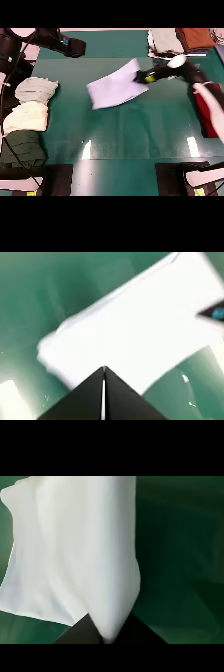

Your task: Fold the shirts.

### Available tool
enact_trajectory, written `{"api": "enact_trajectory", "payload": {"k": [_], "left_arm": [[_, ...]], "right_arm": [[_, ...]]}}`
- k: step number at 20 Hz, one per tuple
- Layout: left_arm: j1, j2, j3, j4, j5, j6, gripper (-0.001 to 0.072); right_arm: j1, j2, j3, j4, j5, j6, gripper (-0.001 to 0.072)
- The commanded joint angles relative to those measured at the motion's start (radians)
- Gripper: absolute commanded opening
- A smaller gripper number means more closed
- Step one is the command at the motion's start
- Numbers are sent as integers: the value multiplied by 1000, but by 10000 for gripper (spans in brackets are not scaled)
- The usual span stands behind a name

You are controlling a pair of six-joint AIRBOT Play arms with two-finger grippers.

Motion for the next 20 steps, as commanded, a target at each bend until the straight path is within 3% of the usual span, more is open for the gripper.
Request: {"api": "enact_trajectory", "payload": {"k": [1,6,9,15,20], "left_arm": [[-60,0,0,-1,37,0,23],[-79,-1,0,-10,48,-11,24],[-80,-1,0,-19,49,-13,23],[-79,-1,0,-20,52,-35,23],[-80,-1,0,-20,48,-34,24]], "right_arm": [[-265,124,6,-177,42,57,16],[-655,173,6,-169,53,56,16],[-793,170,7,-149,18,52,16],[-850,173,9,-37,-58,7,16],[-851,247,11,-47,-121,7,16]]}}
